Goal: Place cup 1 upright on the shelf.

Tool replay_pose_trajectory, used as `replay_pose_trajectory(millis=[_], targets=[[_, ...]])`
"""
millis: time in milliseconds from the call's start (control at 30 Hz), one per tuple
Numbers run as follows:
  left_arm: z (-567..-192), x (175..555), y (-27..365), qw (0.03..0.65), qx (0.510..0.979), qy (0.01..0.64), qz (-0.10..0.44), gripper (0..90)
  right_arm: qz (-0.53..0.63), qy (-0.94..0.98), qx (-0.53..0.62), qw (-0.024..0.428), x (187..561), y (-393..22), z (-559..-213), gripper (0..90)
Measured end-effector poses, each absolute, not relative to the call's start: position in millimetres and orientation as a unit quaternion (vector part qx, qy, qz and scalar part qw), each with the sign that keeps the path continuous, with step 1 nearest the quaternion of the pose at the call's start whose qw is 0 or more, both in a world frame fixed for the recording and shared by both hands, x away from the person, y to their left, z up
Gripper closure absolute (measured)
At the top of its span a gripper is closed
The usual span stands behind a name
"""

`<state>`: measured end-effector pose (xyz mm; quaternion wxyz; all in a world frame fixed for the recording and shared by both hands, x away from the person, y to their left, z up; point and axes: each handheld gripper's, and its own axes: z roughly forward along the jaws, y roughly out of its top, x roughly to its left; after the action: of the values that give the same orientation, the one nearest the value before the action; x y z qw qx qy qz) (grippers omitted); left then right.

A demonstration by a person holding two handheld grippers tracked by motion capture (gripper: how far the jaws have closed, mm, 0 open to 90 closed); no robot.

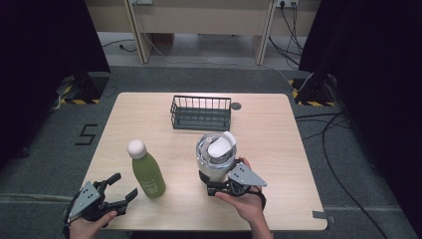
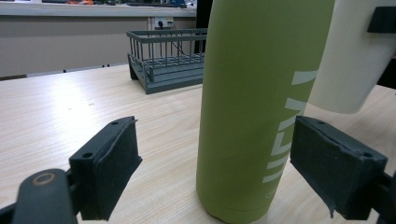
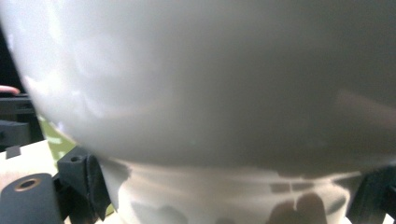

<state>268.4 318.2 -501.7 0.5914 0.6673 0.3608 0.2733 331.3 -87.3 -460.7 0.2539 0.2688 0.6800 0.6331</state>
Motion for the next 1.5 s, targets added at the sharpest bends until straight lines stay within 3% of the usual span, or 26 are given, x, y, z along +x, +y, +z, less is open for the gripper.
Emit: replay_pose_trajectory(millis=[1500], targets=[[-502.4, 269.5, 319.6, 0.594, 0.663, 0.365, 0.272, 14.8, 0.627, 0.631, 0.328, 0.319, 411.2, -95.1, -418.3, 10.7]])
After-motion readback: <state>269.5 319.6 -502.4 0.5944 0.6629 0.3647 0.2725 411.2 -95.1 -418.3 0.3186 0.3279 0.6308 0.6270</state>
